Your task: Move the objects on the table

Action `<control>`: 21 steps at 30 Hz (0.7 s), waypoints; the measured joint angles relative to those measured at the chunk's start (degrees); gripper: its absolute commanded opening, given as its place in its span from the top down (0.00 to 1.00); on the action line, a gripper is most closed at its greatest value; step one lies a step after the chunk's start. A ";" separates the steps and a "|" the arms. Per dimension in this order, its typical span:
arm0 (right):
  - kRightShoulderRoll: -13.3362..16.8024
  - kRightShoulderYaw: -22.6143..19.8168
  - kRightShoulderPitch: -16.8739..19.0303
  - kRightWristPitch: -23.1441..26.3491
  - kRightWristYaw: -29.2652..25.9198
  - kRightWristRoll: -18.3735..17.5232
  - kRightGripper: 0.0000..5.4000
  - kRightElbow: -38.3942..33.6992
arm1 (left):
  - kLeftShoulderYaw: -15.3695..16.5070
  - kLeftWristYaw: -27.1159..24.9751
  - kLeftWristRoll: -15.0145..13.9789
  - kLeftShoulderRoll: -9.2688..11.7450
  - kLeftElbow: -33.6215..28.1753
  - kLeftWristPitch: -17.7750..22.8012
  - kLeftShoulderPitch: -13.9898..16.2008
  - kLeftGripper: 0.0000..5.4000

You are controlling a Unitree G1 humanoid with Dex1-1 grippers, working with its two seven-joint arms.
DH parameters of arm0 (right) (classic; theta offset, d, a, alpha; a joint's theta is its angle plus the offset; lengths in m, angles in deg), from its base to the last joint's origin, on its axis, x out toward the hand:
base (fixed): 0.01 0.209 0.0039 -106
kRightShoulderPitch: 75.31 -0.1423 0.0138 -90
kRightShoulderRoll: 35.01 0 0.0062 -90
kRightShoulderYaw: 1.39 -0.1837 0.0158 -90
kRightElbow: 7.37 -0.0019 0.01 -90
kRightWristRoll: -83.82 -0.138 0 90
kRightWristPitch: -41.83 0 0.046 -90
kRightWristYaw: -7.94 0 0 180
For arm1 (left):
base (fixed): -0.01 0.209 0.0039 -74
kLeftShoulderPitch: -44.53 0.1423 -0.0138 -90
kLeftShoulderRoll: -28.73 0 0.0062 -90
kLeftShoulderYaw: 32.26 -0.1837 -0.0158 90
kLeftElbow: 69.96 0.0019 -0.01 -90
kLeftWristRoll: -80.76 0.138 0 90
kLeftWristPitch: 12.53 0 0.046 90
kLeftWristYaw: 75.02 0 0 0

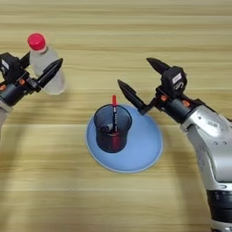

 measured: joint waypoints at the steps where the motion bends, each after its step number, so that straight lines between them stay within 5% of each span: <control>1: 0.36 0.60 -0.13 0.05 -0.92 -0.01 0.00 -0.56 | 0.01 -0.56 -0.50 0.00 -0.50 0.85 -0.08 0.40; 21: 2.27 7.43 -6.68 4.01 -9.79 -0.20 0.00 -1.34 | -2.97 -9.85 -3.77 0.09 -4.46 7.56 -1.51 0.41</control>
